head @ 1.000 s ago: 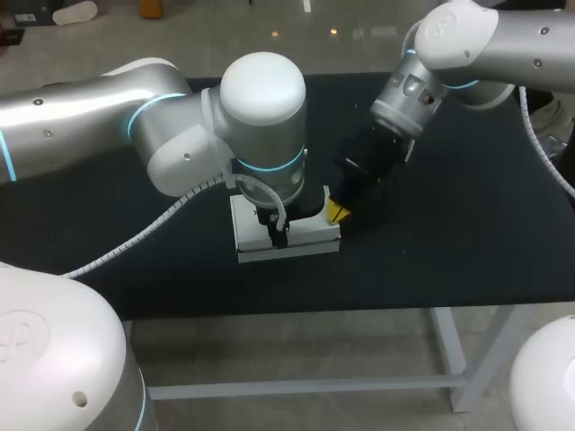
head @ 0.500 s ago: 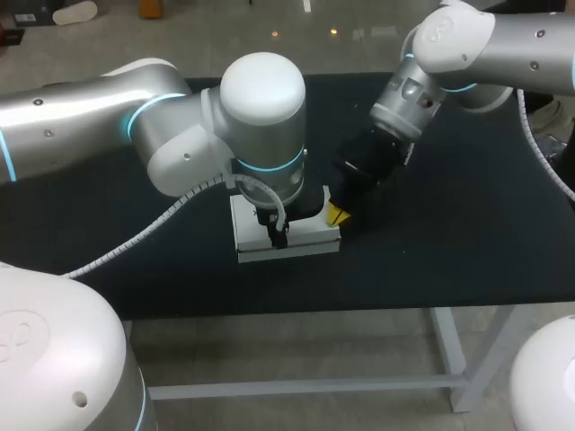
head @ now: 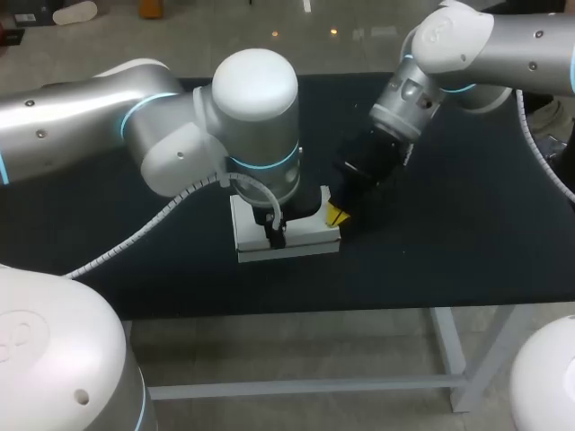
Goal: Assemble the packaging by folding the flat box into shape, placing the metal phone stand inside, and closing the box properly
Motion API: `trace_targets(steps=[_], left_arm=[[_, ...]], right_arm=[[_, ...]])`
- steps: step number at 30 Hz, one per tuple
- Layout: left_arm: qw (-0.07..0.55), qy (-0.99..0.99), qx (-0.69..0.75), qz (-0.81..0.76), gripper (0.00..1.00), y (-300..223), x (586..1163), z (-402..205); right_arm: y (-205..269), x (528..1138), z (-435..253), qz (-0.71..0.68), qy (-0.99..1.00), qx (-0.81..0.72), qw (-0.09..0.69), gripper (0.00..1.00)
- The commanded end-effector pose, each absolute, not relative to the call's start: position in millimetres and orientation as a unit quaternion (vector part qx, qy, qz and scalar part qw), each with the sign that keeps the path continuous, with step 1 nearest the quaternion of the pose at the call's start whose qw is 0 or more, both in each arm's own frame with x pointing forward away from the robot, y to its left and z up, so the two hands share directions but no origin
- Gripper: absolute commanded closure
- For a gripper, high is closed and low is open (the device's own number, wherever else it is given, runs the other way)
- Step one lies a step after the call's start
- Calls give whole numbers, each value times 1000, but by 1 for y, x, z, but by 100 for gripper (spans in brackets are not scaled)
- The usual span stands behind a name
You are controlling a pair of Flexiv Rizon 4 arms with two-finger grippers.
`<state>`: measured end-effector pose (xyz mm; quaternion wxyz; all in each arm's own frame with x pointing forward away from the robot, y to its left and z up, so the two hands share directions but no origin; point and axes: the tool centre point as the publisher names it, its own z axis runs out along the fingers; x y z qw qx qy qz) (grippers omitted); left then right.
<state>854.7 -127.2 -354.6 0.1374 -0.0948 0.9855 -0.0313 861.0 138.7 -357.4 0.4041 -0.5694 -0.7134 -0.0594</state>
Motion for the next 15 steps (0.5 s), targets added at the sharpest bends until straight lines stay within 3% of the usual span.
trace_targets(steps=[1,3,5,6,15], left_arm=[[133,983,-87,-93,50,-106,843,-338],[121,980,-87,-136,59,-98,840,-328],[112,977,-81,-163,92,-93,838,-321],[109,976,-81,-169,100,-92,838,-319],[37,973,-121,-193,100,-85,844,-331]], right_arm=[[140,863,-362,-57,-713,-568,408,100],[140,863,-362,-57,-713,-568,408,100],[141,863,-363,-57,-713,-568,408,100],[141,863,-363,-57,-713,-568,408,100],[144,864,-363,-58,-715,-565,408,100]])
